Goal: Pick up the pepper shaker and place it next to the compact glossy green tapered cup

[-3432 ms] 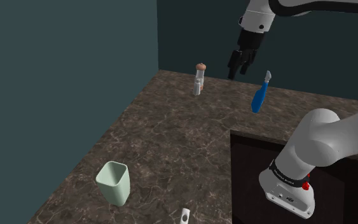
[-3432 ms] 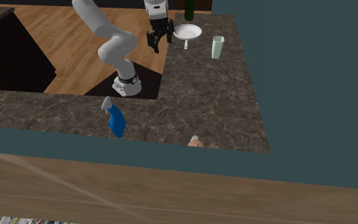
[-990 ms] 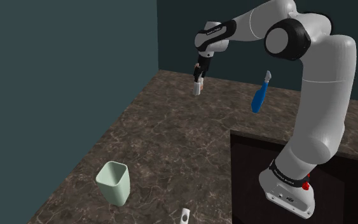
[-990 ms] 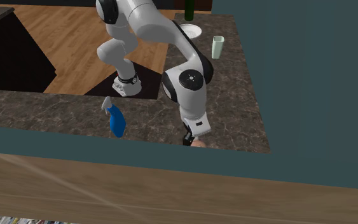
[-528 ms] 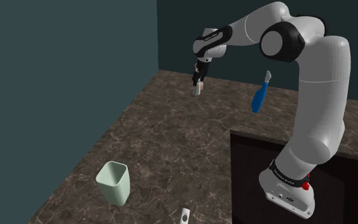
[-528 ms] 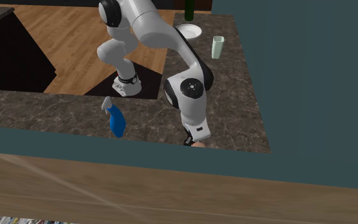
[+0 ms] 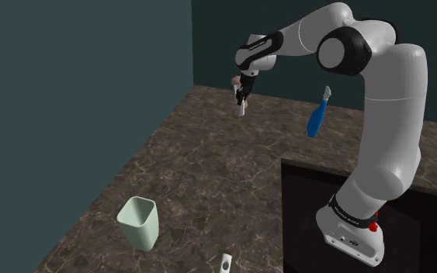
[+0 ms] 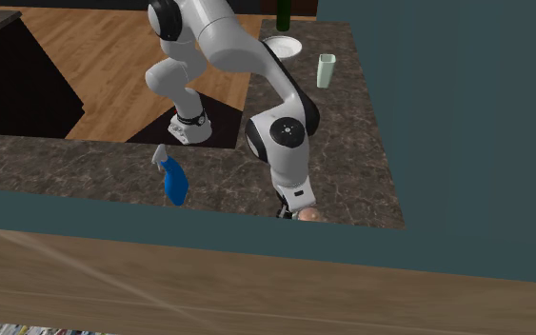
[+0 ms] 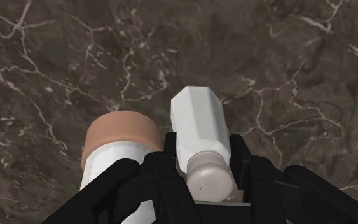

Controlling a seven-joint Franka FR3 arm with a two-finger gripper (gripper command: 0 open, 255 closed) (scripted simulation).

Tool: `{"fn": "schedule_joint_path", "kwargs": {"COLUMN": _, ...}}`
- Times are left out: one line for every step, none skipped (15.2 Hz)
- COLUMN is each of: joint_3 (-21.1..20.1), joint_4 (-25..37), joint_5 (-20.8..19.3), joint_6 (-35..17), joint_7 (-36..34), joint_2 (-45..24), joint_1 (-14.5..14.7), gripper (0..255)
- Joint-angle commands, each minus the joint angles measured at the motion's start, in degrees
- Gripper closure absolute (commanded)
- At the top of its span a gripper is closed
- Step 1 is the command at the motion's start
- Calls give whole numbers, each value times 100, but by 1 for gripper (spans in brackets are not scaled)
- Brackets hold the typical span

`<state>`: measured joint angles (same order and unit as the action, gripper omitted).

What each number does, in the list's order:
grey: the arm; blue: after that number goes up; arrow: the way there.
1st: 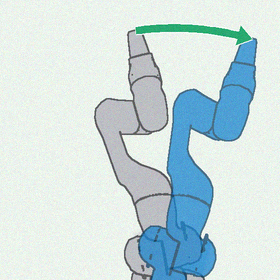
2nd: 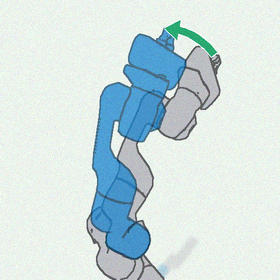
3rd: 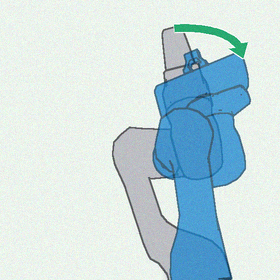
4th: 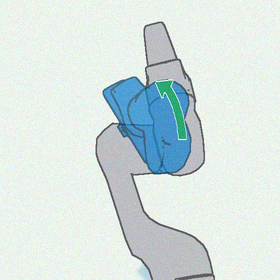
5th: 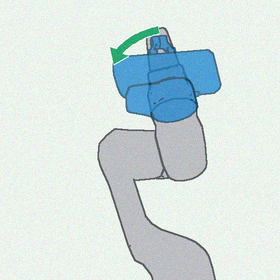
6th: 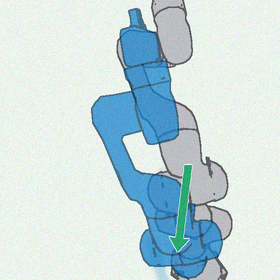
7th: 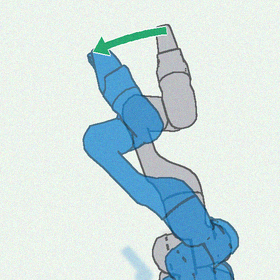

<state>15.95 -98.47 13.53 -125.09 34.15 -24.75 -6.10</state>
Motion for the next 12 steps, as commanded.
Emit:
{"fn": "schedule_joint_path", "kwargs": {"joint_3": -1, "joint_4": 3, "joint_5": 1, "joint_6": 4, "joint_7": 2, "joint_2": -18, "joint_1": -3, "gripper": 255}}
{"fn": "schedule_joint_path", "kwargs": {"joint_3": -2, "joint_4": 4, "joint_5": 0, "joint_6": 5, "joint_7": -2, "joint_2": -18, "joint_1": 0, "gripper": 255}}
{"fn": "schedule_joint_path", "kwargs": {"joint_3": -1, "joint_4": 5, "joint_5": -1, "joint_6": 8, "joint_7": -1, "joint_2": -16, "joint_1": -1, "gripper": 255}}
{"fn": "schedule_joint_path", "kwargs": {"joint_3": 0, "joint_4": 1, "joint_5": -1, "joint_6": 6, "joint_7": 0, "joint_2": -14, "joint_1": -2, "gripper": 255}}
{"fn": "schedule_joint_path", "kwargs": {"joint_3": 0, "joint_4": -7, "joint_5": -2, "joint_6": 3, "joint_7": -1, "joint_2": -9, "joint_1": 0, "gripper": 255}}
{"fn": "schedule_joint_path", "kwargs": {"joint_3": 0, "joint_4": -18, "joint_5": -3, "joint_6": -3, "joint_7": -2, "joint_2": -4, "joint_1": 3, "gripper": 255}}
{"fn": "schedule_joint_path", "kwargs": {"joint_3": 0, "joint_4": -27, "joint_5": -5, "joint_6": -6, "joint_7": -3, "joint_2": 3, "joint_1": 5, "gripper": 255}}
{"fn": "schedule_joint_path", "kwargs": {"joint_3": -1, "joint_4": -19, "joint_5": -1, "joint_6": -8, "joint_7": -1, "joint_2": -9, "joint_1": 3, "gripper": 255}}
{"fn": "schedule_joint_path", "kwargs": {"joint_3": 7, "joint_4": 10, "joint_5": -18, "joint_6": 53, "joint_7": -15, "joint_2": 26, "joint_1": 7, "gripper": 255}}
{"fn": "schedule_joint_path", "kwargs": {"joint_3": 15, "joint_4": 39, "joint_5": -34, "joint_6": 114, "joint_7": -29, "joint_2": 61, "joint_1": 11, "gripper": 255}}
{"fn": "schedule_joint_path", "kwargs": {"joint_3": 22, "joint_4": 72, "joint_5": -50, "joint_6": 177, "joint_7": -42, "joint_2": 92, "joint_1": 14, "gripper": 255}}
{"fn": "schedule_joint_path", "kwargs": {"joint_3": 29, "joint_4": 104, "joint_5": -65, "joint_6": 240, "joint_7": -56, "joint_2": 124, "joint_1": 17, "gripper": 255}}
